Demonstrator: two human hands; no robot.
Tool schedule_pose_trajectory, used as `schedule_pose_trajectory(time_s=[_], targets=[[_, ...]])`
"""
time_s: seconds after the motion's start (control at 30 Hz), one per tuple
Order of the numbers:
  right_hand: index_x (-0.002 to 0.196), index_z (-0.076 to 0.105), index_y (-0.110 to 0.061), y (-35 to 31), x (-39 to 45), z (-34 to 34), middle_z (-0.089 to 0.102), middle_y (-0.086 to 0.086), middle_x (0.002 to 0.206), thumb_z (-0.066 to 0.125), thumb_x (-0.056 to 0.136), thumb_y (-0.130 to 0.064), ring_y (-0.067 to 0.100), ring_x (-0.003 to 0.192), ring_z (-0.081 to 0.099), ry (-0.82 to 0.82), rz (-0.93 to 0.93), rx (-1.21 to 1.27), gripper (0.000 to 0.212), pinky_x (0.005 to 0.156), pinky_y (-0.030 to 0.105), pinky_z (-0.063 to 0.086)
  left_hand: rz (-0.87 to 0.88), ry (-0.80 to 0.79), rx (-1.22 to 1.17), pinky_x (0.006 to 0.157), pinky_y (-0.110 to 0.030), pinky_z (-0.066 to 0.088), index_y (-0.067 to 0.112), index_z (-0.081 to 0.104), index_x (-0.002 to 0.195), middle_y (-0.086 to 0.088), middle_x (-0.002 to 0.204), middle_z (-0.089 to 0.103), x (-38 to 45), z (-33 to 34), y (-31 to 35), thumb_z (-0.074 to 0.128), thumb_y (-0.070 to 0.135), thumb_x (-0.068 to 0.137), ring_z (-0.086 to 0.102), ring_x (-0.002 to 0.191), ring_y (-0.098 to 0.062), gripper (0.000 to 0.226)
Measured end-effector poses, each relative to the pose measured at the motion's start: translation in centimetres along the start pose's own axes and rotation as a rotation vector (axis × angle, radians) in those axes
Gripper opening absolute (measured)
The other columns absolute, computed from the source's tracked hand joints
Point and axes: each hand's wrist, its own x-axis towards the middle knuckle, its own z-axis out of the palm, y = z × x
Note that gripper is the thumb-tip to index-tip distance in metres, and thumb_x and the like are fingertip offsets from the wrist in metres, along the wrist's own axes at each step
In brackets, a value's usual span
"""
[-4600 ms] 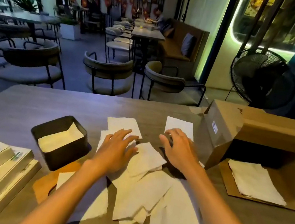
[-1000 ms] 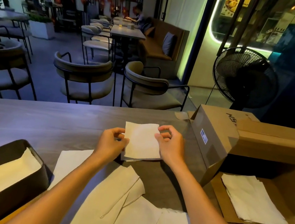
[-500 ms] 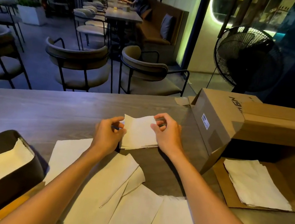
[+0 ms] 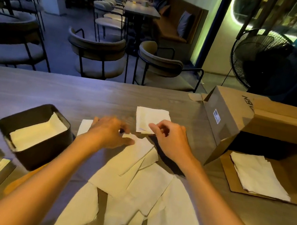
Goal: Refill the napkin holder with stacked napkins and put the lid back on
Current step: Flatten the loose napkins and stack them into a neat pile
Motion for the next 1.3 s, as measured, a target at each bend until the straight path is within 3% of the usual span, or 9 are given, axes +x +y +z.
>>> schedule_pose_trajectory(time_s=[0.07, 0.13, 0.23, 0.4, 0.53, 0.77, 0.9, 1.13, 1.3], targets=[[0.080, 0.072, -0.020, -0.9, -1.4, 0.8, 0.069, -0.002, 0.071, 0.067, 0.089, -0.060, 0.016, 0.070, 0.065, -0.141, 0.051, 0.109, 0.041, 0.070, 0.035, 0.055, -0.018, -0.021, 0.058, 0.097, -0.041, 0.042, 0.034, 0.066, 0.090, 0.010, 0.100, 0.059, -1.3, -0.4, -0.2, 0.068, 0.058, 0.082, 0.050, 0.101, -0.016, 0.025], [0.076, 0.068, -0.021, -1.7, -2.3, 1.1, 0.066, -0.004, 0.070, 0.069, 0.082, -0.065, 0.015, 0.067, 0.062, -0.214, 0.028, -0.029, 0.045, 0.067, 0.029, 0.052, -0.022, 0.014, -0.002, 0.092, -0.037, 0.034, 0.031, 0.068, 0.083, 0.010, 0.092, 0.060, -2.3, -0.8, -0.4, 0.071, 0.053, 0.082, 0.049, 0.100, -0.015, 0.022], [0.079, 0.070, -0.019, -3.2, -3.3, 0.9, 0.067, -0.001, 0.073, 0.076, 0.084, -0.051, 0.010, 0.066, 0.059, -0.222, 0.000, -0.062, 0.033, 0.063, 0.029, 0.050, 0.034, 0.056, -0.121, 0.089, -0.036, 0.028, 0.031, 0.071, 0.082, 0.016, 0.086, 0.061, -3.6, -2.1, -0.5, 0.074, 0.045, 0.082, 0.047, 0.096, -0.010, 0.014], [0.093, 0.075, -0.017, -4.6, -3.3, -0.7, 0.072, -0.004, 0.086, 0.077, 0.090, -0.026, 0.013, 0.081, 0.066, -0.219, -0.127, 0.176, 0.010, 0.075, 0.028, 0.057, 0.160, 0.108, -0.356, 0.083, -0.029, 0.054, 0.029, 0.075, 0.095, 0.011, 0.090, 0.069, -5.0, -5.0, -0.2, 0.076, 0.032, 0.082, 0.063, 0.090, -0.006, 0.014], [0.102, 0.069, -0.008, -6.1, -2.9, -2.6, 0.072, -0.003, 0.089, 0.064, 0.099, -0.018, 0.001, 0.080, 0.066, -0.189, -0.165, 0.330, 0.011, 0.074, 0.018, 0.054, 0.146, 0.080, -0.639, 0.071, -0.017, 0.043, 0.033, 0.069, 0.110, 0.012, 0.097, 0.066, -5.1, -6.2, -0.1, 0.075, 0.040, 0.081, 0.060, 0.093, -0.005, 0.030], [0.112, 0.063, -0.024, -7.2, -2.4, -3.8, 0.075, -0.009, 0.095, 0.055, 0.095, -0.055, 0.006, 0.086, 0.071, -0.260, -0.034, 0.325, 0.037, 0.073, 0.021, 0.058, 0.157, 0.011, -0.812, 0.068, -0.013, 0.049, 0.027, 0.073, 0.109, 0.011, 0.099, 0.071, -4.8, -5.9, -0.3, 0.077, 0.031, 0.081, 0.065, 0.093, -0.005, 0.028], [0.106, 0.073, -0.022, -6.2, -2.1, -3.6, 0.068, -0.009, 0.085, 0.065, 0.094, -0.052, -0.002, 0.072, 0.061, -0.343, -0.076, 0.138, 0.033, 0.062, 0.015, 0.049, 0.232, -0.014, -0.902, 0.070, -0.008, 0.052, 0.024, 0.070, 0.114, 0.005, 0.098, 0.074, -4.5, -6.5, 0.3, 0.078, 0.030, 0.076, 0.067, 0.094, -0.002, 0.040], [0.109, 0.071, -0.010, -4.8, 0.0, -4.1, 0.078, 0.000, 0.097, 0.064, 0.100, -0.023, 0.013, 0.092, 0.075, -0.025, -0.048, 0.565, 0.017, 0.075, 0.023, 0.059, 0.016, -0.084, -1.212, 0.087, -0.036, 0.059, 0.024, 0.053, 0.134, -0.002, 0.122, 0.065, -2.5, -4.9, 0.4, 0.078, 0.031, 0.071, 0.066, 0.110, -0.022, 0.068], [0.110, 0.068, -0.022, -3.1, 2.3, -3.4, 0.073, -0.013, 0.098, 0.059, 0.102, -0.008, 0.005, 0.091, 0.070, 0.111, 0.089, 0.578, 0.019, 0.071, 0.020, 0.060, -0.070, -0.076, -1.225, 0.076, -0.026, 0.058, 0.025, 0.066, 0.107, -0.002, 0.108, 0.072, -0.2, -3.4, 1.7, 0.072, 0.024, 0.086, 0.072, 0.096, -0.020, 0.022]])
